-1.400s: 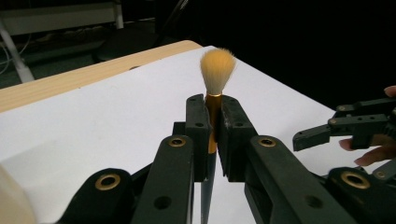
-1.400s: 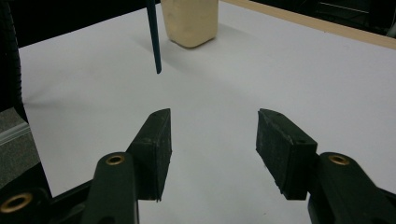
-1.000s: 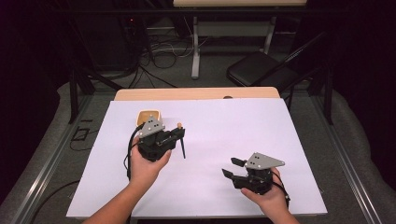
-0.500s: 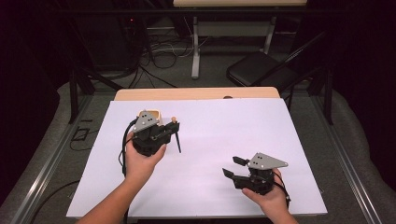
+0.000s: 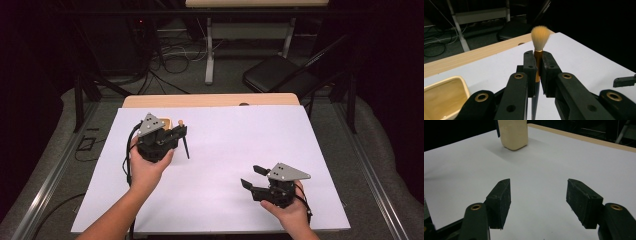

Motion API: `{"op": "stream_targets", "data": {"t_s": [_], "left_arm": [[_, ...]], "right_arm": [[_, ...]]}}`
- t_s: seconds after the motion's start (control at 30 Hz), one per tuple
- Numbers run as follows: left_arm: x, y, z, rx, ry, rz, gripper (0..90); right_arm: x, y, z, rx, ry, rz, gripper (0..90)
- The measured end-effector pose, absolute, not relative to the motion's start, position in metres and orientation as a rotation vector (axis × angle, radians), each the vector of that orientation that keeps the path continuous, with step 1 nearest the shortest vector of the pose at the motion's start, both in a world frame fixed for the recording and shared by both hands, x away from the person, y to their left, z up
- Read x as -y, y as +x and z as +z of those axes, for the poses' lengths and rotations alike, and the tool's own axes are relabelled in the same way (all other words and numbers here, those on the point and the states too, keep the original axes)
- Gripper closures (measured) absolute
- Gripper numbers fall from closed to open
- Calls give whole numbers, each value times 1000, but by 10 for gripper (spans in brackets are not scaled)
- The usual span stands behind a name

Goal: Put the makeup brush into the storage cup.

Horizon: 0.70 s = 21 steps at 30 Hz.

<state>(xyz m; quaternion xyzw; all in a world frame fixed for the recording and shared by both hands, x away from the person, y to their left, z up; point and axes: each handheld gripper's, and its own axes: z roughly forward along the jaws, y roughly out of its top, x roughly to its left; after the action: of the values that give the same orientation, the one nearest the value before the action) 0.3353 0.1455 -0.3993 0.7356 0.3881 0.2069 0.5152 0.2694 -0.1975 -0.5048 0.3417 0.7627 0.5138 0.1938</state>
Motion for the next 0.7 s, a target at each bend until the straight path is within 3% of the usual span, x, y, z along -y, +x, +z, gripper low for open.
{"op": "stream_targets", "data": {"t_s": [0.7], "left_arm": [[-158, 349, -389, -979, 1738, 568, 836]], "right_arm": [[197, 270, -506, -2150, 964, 1436, 362]]}}
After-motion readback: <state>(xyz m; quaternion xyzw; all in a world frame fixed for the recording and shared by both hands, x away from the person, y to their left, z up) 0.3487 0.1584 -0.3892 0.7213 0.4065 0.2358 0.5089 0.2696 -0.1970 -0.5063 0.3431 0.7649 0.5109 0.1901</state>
